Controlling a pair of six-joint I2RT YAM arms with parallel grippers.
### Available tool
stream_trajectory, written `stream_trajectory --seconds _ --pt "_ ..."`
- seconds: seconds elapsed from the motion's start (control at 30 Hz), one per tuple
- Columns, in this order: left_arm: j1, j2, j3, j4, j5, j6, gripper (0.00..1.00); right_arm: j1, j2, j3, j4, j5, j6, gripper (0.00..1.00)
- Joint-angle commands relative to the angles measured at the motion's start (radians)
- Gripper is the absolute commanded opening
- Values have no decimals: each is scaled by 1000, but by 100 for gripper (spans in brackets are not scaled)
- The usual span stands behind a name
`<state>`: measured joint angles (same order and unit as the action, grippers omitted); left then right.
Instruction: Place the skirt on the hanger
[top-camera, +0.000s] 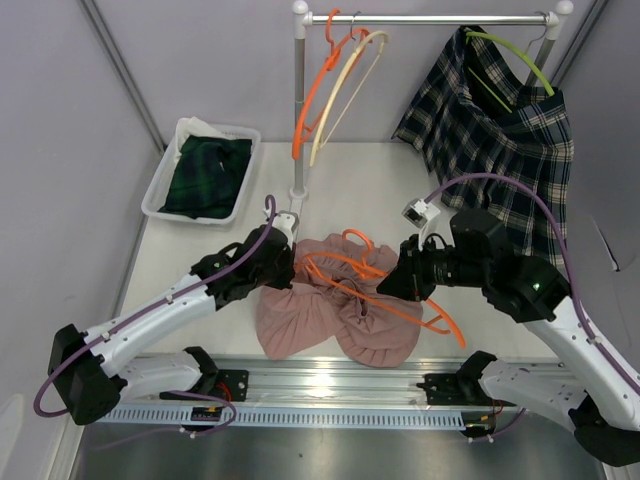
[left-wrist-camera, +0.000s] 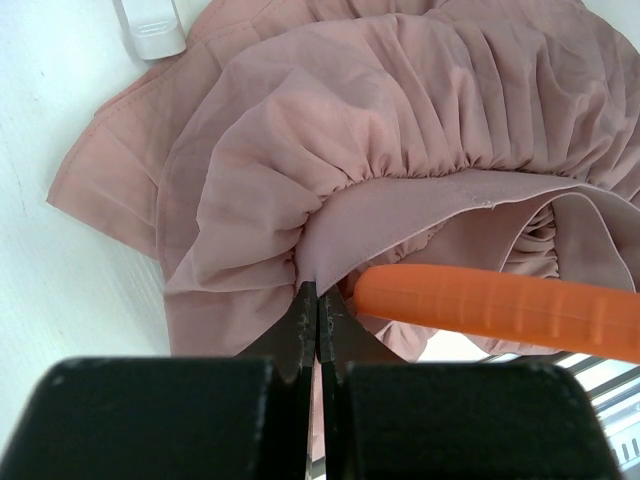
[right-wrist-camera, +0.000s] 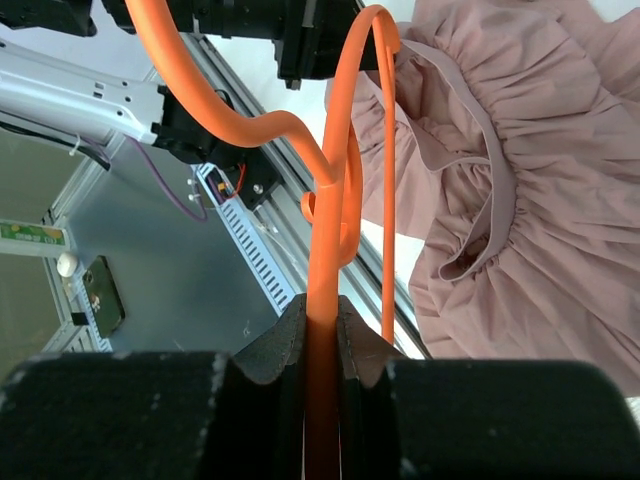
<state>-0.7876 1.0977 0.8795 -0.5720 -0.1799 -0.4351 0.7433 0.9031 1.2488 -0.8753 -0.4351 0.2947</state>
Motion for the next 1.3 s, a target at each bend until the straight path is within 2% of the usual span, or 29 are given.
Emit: stream_trajectory --seconds 0.0,0.4,0.6,0.7,0.87,1.0,1.13,1.27 --pt "5 -25 19 11 -9 16 0 5 2 21 -1 -17 -28 0" --pt "5 -44 33 -14 7 24 0 5 49 -49 47 4 -80 0" --pt "-7 -44 76 -46 7 55 0 8 123 -17 81 -27 -127 0" --pt "-56 -19 116 -66 -15 87 0 22 151 12 75 -39 -157 0" --pt "-147 28 200 -138 -130 104 0 83 195 49 65 -36 -198 0" --pt "-183 36 237 -144 -135 90 0 102 206 43 102 19 -200 0" --pt "-213 8 253 -146 -147 72 0 100 203 -12 160 29 -210 0" --pt "-251 -62 213 -83 -194 52 0 91 197 -93 266 -40 -197 0"
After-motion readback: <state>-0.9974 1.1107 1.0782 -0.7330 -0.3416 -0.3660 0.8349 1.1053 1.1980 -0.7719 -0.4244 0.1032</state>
